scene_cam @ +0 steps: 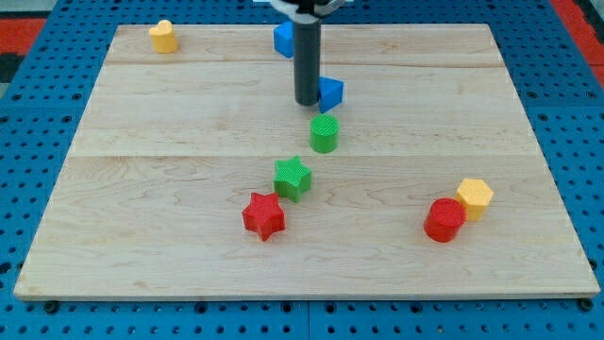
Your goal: Place the blue triangle towards the top right of the board
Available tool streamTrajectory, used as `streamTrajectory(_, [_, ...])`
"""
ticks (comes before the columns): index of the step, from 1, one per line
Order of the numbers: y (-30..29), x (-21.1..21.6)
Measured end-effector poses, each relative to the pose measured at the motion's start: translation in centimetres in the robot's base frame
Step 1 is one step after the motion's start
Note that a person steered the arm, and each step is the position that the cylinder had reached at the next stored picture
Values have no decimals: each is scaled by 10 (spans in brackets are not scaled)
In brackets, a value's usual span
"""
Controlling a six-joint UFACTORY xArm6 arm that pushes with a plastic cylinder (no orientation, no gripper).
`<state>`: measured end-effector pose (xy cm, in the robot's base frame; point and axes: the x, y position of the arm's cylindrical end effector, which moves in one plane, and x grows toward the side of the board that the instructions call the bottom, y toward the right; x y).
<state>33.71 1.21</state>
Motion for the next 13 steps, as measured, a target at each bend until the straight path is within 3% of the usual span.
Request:
streamTrajectory(3, [70, 5])
streamTrajectory(5, [131, -18])
streamTrajectory(7, [138, -71])
streamTrajectory(9, [125, -83])
streamTrajectory(13, [141, -54])
